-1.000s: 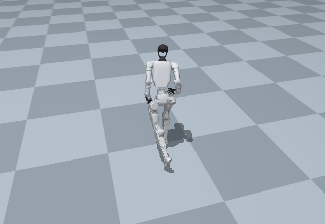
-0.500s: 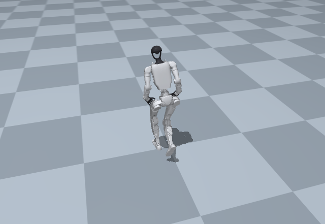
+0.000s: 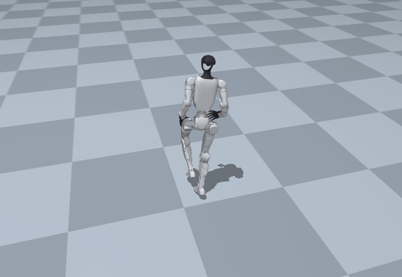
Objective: Walk run
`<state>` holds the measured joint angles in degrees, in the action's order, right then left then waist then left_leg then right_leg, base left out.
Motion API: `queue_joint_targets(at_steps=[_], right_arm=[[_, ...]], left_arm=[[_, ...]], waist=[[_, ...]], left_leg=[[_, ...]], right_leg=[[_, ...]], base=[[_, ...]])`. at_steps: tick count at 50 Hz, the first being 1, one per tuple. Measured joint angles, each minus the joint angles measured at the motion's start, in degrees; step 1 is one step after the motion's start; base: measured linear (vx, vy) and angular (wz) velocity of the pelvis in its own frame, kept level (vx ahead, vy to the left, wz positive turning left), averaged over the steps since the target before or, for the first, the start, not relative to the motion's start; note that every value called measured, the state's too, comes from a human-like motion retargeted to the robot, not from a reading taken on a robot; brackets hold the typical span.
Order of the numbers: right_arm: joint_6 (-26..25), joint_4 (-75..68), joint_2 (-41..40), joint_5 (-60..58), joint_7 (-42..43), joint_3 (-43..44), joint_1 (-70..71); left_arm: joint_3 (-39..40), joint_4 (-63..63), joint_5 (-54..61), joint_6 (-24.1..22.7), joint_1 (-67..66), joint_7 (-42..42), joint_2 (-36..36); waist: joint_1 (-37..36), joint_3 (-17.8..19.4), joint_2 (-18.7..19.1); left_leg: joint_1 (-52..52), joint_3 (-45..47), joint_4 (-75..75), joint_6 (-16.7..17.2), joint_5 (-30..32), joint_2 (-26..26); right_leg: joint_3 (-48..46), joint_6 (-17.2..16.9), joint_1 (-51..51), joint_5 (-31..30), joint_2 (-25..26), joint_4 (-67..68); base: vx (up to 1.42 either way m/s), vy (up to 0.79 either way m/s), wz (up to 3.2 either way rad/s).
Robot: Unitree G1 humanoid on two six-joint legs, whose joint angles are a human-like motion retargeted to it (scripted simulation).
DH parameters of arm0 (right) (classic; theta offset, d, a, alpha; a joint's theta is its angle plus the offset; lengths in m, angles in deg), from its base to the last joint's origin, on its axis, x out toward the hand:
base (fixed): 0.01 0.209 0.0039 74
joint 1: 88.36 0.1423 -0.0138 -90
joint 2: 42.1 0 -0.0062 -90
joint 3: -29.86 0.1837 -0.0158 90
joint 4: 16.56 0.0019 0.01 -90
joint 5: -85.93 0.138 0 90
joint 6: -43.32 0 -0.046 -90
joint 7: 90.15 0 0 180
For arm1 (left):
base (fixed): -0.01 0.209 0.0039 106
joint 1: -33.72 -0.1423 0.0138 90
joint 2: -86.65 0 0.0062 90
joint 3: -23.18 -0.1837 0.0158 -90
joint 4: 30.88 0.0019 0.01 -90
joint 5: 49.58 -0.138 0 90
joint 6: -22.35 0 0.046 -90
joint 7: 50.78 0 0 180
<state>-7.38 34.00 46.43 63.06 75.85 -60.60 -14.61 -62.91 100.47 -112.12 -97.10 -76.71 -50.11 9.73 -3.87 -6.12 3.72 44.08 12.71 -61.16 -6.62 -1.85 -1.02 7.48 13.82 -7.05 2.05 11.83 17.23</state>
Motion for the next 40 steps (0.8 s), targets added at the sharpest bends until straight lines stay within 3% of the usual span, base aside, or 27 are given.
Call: queue_joint_targets(at_steps=[3, 5, 7, 10, 12, 13, 14, 15, 17, 19, 23, 25, 26, 28, 30, 31, 32, 33, 34, 35, 36, 38, 40], right_arm=[[0.14, 0.34, 0.04, -1.60, 2.33, 1.84, -2.33], [1.09, 0.26, -1.88, -3.60, 6.20, 2.94, -4.35], [1.38, -0.74, -4.54, -5.25, 9.99, 2.78, -4.55], [1.29, -2.76, -8.08, -6.90, 11.61, 0.32, -4.06], [-0.80, -4.13, -10.32, -10.18, 7.35, 0.12, -6.00], [-3.12, -4.81, -11.69, -13.15, 3.84, 1.66, -8.91], [-5.30, -4.69, -12.17, -15.01, 0.63, 2.40, -10.51], [-7.42, -4.18, -12.23, -16.31, -2.43, 2.74, -11.47], [-6.01, -2.18, -11.28, -13.44, -3.71, 3.80, -12.52], [-3.78, 0.77, -11.15, -9.83, -0.72, 5.48, -13.76], [0.94, 6.43, -10.24, -2.81, 2.18, 8.06, -13.04], [2.30, 8.98, -8.23, -2.62, 3.16, 8.65, -12.33], [2.55, 9.98, -7.13, -3.91, 3.62, 8.84, -11.52], [2.42, 11.54, -5.30, -7.68, 4.30, 9.04, -10.24], [1.46, 11.79, -3.81, -11.77, 4.65, 8.25, -8.68], [0.72, 11.23, -3.36, -12.28, 4.45, 7.40, -8.13], [0.14, 10.42, -3.22, -12.32, 3.84, 5.88, -8.06], [-0.14, 9.09, -3.69, -11.45, 2.41, 3.01, -8.95], [-0.20, 6.66, -4.65, -8.86, 0.17, 4.25, -8.72], [-0.16, 3.68, -5.85, -5.41, -2.48, 7.56, -7.94], [-1.59, 2.25, -5.84, -2.97, -4.40, 6.73, -6.76], [-5.06, 0.14, -5.27, 0.67, -9.37, 2.76, -4.70], [-7.31, 0.49, -3.70, 1.68, -12.74, 0.71, -3.60]], left_arm=[[0.65, -2.96, 1.43, -3.20, 0.30, -1.67, 0.31], [-1.00, -4.21, 4.16, -5.41, 1.44, -2.54, -0.81], [-1.47, -5.91, 5.36, -6.06, 3.60, -1.82, -1.96], [-0.96, -8.19, 5.08, -5.26, 6.08, -1.00, -3.60], [-1.88, -7.37, 3.77, -4.97, 5.00, -1.74, -4.26], [-3.79, -5.52, 2.77, -4.62, 3.25, -2.30, -4.06], [-2.33, -2.74, 1.45, -5.02, 3.11, -1.93, -3.48], [0.81, 0.50, -0.05, -5.80, 3.78, -1.10, -2.72], [0.78, 6.76, -1.19, -2.17, 3.68, -0.69, -0.70], [0.46, 12.30, -2.29, 0.20, 2.77, -1.05, 1.23], [-1.38, 18.61, 0.59, -1.31, 1.50, -0.27, 2.42], [-2.59, 17.43, 2.24, -1.95, 0.63, -1.10, 1.69], [-2.48, 15.86, 2.02, -1.77, 0.47, -2.28, 1.26], [-2.25, 12.89, 0.70, -1.95, 0.16, -4.44, 0.22], [-2.44, 11.04, -0.18, -2.51, 0.47, -5.35, -0.72], [-2.57, 10.81, 0.11, -2.70, 0.39, -4.40, -1.46], [-1.81, 10.94, -0.13, -2.76, -0.10, -3.06, -1.99], [0.76, 11.80, -1.42, -2.57, -1.40, -0.95, -2.09], [2.21, 13.15, -3.72, -2.48, -1.31, 0.96, -1.90], [3.11, 14.74, -6.53, -2.45, -0.52, 2.78, -1.57], [3.33, 14.69, -5.82, -2.31, 0.29, 3.23, -0.07], [4.33, 12.91, -2.75, -2.39, 0.68, 2.86, 1.71], [3.36, 9.01, -0.54, -2.69, 0.18, 0.36, 1.30]], waist=[[-6.92, -0.57, -7.80], [-9.91, 1.78, -11.08], [-8.45, 4.82, -11.43], [-6.70, 7.02, -5.70], [-2.37, 3.66, -4.37], [0.28, 1.58, -2.62], [3.56, 0.39, -1.53], [7.15, -0.37, -0.77], [8.41, -3.86, 1.38], [10.12, -6.05, 2.95], [19.99, -4.35, 7.34], [22.74, -2.14, 8.60], [23.46, -1.31, 9.30], [24.64, 0.43, 9.99], [25.86, 1.68, 6.16], [26.93, 0.97, 3.42], [26.75, 0.03, 2.24], [24.05, -1.35, 4.19], [21.20, -2.29, 6.25], [18.28, -3.00, 8.36], [15.45, -3.94, 6.73], [9.62, -5.72, 3.04], [6.77, -5.53, 2.06]], left_leg=[[2.62, 13.75, 24.69, -5.81, -4.22, -3.46], [-0.74, 9.47, 44.43, -6.43, -5.90, 4.87], [-3.37, 0.15, 52.87, -1.50, -8.94, 9.59], [-7.61, -3.79, 50.72, -3.27, -5.75, 3.06], [-5.22, -8.53, 33.01, -8.26, -5.92, 1.18], [-6.98, -20.16, 29.03, -7.91, -9.27, 7.14], [-8.78, -18.74, 25.29, -8.03, -13.43, 5.99], [-10.60, -10.78, 21.68, -8.38, -17.97, 1.29], [-19.96, -9.34, 27.77, -5.46, -19.29, 1.81], [-30.56, -6.79, 37.36, -0.32, -9.89, 2.01], [-46.44, -7.13, 49.75, 15.81, 28.57, -1.08], [-48.27, -7.97, 40.30, 21.62, 31.85, -1.99], [-48.29, -6.98, 35.46, 21.62, 31.85, -3.46], [-50.01, -9.69, 29.38, 21.61, 31.85, -4.33], [-52.78, -10.97, 25.22, 18.25, 31.85, 0.71], [-52.51, -12.25, 21.30, 16.84, 30.14, 3.94], [-51.49, -10.92, 16.47, 14.68, 27.35, 4.58], [-48.94, -4.37, 9.83, 11.02, 22.43, 0.04], [-43.43, -5.60, 1.56, 8.47, 16.60, -2.83], [-36.45, -10.72, -7.52, 6.48, 10.31, -4.88], [-31.07, -9.23, -8.53, 3.59, 5.85, -3.92], [-22.72, -3.88, -4.85, -0.06, -0.23, -3.41], [-15.43, -5.95, 4.57, -1.59, -3.68, -1.29]], right_leg=[[-3.04, -15.97, 10.80, -28.89, -6.83, -7.77], [-9.06, -25.65, 14.57, -32.05, -11.81, 0.43], [-2.41, -27.61, 16.15, -32.05, -6.87, 12.13], [0.82, -25.67, 19.02, -32.05, 8.64, 18.42], [-11.39, -20.77, 11.61, -24.82, 8.98, 29.95], [-16.19, -18.69, 7.46, -18.77, 8.50, 37.73], [-18.63, -16.00, 2.05, -13.55, 5.68, 44.82], [-19.89, -13.01, -3.99, -8.74, 1.68, 51.58], [-15.22, -10.77, -13.82, -2.96, -1.00, 48.95], [-11.42, -11.42, -20.47, -0.76, -1.98, 37.65], [-8.64, -15.34, -25.70, -0.60, -7.11, 7.15], [-4.49, -14.07, -24.67, 2.99, -7.69, -6.42], [-4.29, -14.33, -24.32, 5.65, -8.76, -11.62], [-3.37, -13.12, -22.63, 9.51, -9.46, -17.86], [-4.53, -9.43, -22.34, 6.95, -13.06, -13.24], [-3.89, -10.91, -21.87, -7.28, -15.57, -8.93], [-0.37, -9.77, -21.29, -13.19, -13.74, -3.97], [8.90, -3.41, -20.48, -2.46, -3.24, 2.30], [3.14, -1.84, -21.77, 3.00, -3.58, 9.01], [-10.13, -2.66, -24.12, 5.83, -9.34, 15.94], [-5.63, -1.38, -20.79, 8.31, -5.32, 15.48], [0.42, 0.36, -14.33, 8.25, -0.91, 12.58], [0.88, -1.32, -8.78, 3.58, 1.47, 8.99]], base=[[2.74, -0.48, -0.41], [2.63, -0.49, 0.06], [2.71, -0.67, 1.02], [2.77, -0.88, 0.31], [2.94, -0.77, 0.64], [3.29, -0.35, 1.23], [2.82, -0.24, 1.04], [2.28, -0.42, 0.10], [2.71, -0.58, -0.52], [2.52, -0.51, 0.05], [2.12, -0.47, 1.01], [2.05, -0.41, 0.31], [2.05, -0.54, -0.01], [2.22, -0.85, 0.15], [2.36, -0.89, 0.68], [2.31, -0.92, 0.75], [2.32, -1.17, -0.32], [2.49, -1.21, -0.71], [2.54, -1.02, -0.20], [2.33, -0.68, 0.38], [2.12, -0.60, -0.18], [1.82, -0.59, -1.60], [1.86, -0.46, -0.48]])
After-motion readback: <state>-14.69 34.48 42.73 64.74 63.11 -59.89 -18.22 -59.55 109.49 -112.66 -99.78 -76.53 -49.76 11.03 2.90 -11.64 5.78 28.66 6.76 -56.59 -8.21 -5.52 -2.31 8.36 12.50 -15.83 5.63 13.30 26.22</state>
